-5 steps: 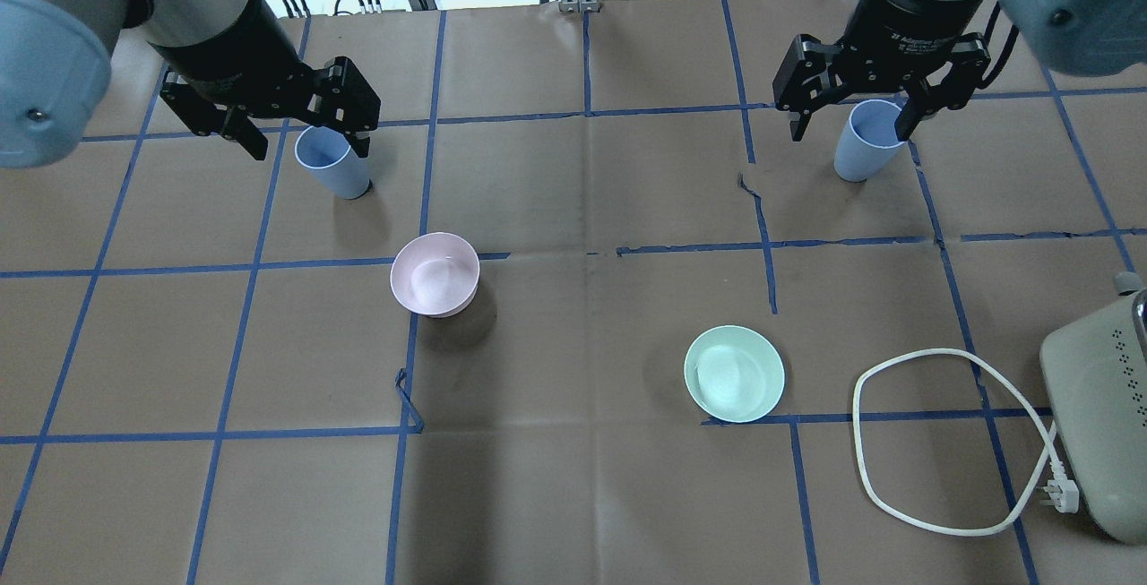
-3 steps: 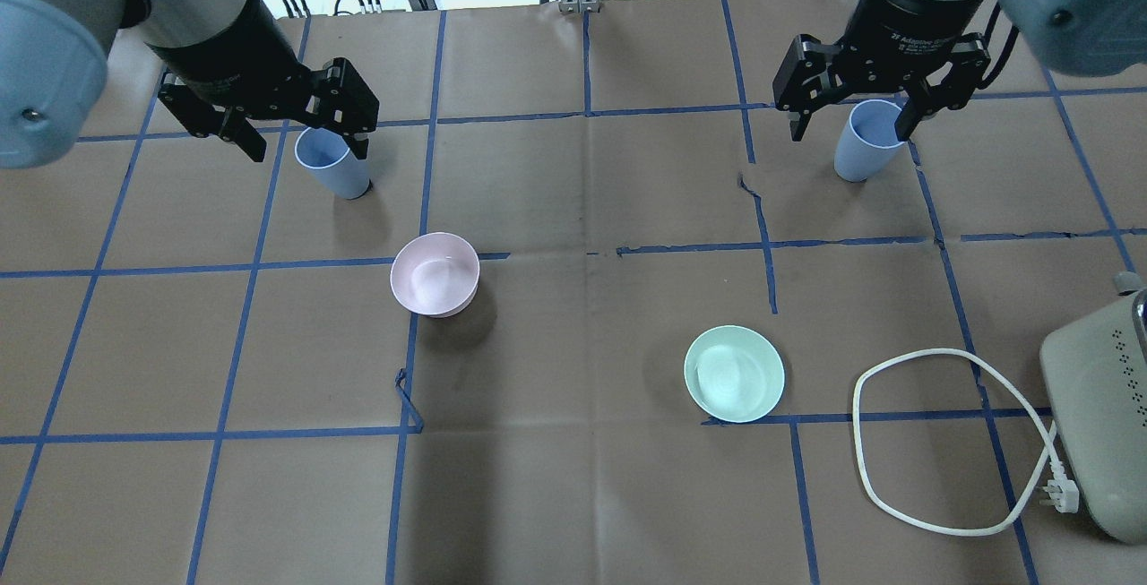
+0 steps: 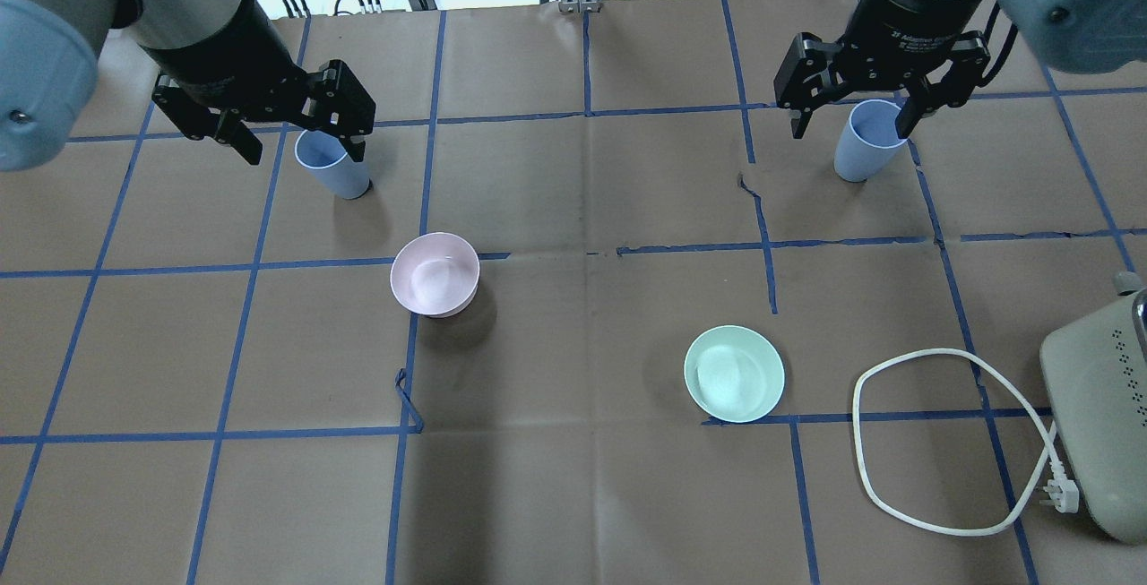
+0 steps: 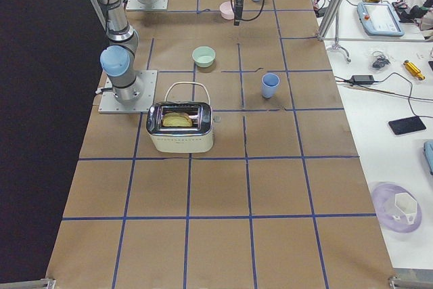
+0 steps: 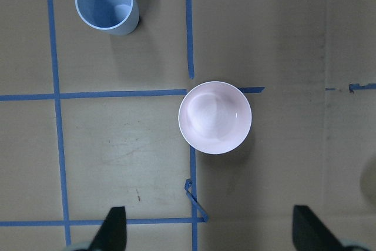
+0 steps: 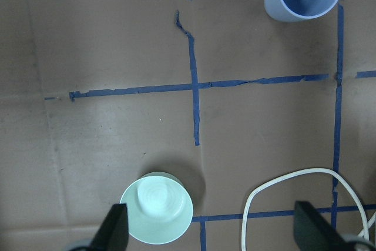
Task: Stack blue cups with both arms
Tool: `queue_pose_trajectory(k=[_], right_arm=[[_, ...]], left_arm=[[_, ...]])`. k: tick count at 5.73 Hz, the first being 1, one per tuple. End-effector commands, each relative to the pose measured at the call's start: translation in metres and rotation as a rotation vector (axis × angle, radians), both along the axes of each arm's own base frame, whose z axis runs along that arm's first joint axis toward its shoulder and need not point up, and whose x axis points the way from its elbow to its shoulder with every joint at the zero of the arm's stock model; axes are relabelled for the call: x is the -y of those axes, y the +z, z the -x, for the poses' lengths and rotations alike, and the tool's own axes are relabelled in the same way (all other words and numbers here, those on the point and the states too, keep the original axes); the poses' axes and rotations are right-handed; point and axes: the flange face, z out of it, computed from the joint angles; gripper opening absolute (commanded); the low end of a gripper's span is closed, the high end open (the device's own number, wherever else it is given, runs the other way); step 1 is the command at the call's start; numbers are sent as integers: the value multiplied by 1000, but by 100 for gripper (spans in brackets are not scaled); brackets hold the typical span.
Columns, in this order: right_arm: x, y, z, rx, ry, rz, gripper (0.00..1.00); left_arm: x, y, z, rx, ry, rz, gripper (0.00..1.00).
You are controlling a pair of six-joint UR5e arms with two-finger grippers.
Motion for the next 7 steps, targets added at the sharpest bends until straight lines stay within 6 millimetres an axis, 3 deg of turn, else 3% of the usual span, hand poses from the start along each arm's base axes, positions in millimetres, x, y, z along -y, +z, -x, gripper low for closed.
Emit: queue_pose_trajectory(k=[1,2,3,5,6,7], right_arm=[[57,-17,66,1,3,26,100],[93,-18,101,-2,44,38,100],[119,-25,118,-3,81,43,100],[153,-57,174,4,127,51,100],[161,-80,191,49,121,44,100],[169,-107,194,66,121,9,100]], left_arm=[[10,-11,-2,-3,-6,-12,100],[14,-15,-5,1,-21,-20,100],[44,-38,-12,0,-26,3,100],[139,-97,-19,9,-53,-4,100],[183,-138,-37,24,-81,30,100],[202,-170,-44,26,-87,63,100]])
